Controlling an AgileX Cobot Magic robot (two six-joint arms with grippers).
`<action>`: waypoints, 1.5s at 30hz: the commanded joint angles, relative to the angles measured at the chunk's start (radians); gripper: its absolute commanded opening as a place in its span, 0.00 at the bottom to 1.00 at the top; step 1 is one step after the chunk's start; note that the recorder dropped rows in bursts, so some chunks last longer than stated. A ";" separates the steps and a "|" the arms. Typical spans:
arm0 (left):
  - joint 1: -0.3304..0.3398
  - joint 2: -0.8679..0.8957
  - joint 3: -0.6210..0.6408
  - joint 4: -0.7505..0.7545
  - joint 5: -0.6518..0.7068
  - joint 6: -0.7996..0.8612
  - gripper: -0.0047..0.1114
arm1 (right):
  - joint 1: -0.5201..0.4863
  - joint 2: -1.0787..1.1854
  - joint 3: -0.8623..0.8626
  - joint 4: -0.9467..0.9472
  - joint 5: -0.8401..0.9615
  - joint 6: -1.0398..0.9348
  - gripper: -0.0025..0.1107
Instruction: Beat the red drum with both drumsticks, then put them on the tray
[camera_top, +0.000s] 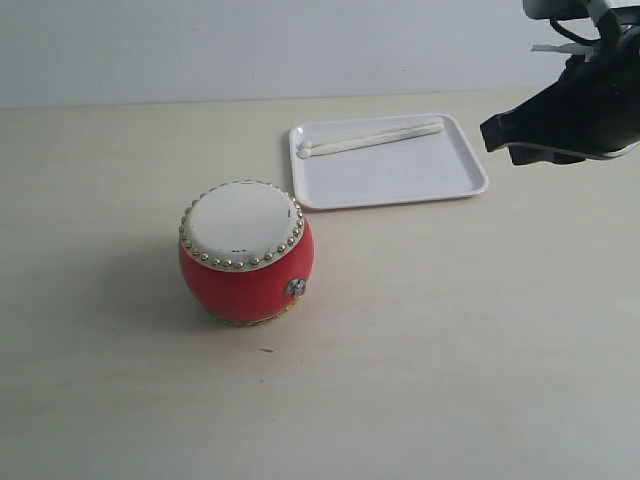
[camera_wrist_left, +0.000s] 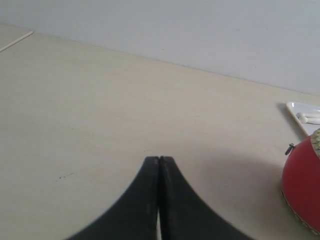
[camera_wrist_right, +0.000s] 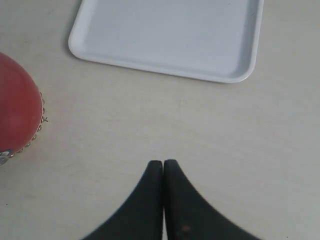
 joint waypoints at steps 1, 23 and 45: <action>0.002 -0.005 0.004 0.004 -0.004 -0.011 0.04 | -0.003 -0.008 0.005 0.002 -0.012 -0.003 0.02; 0.002 -0.005 0.004 0.004 -0.004 -0.011 0.04 | -0.003 -0.035 0.005 -0.023 -0.019 -0.012 0.02; 0.002 -0.005 0.004 0.005 -0.004 -0.011 0.04 | -0.225 -0.839 0.617 -0.053 -0.340 0.053 0.02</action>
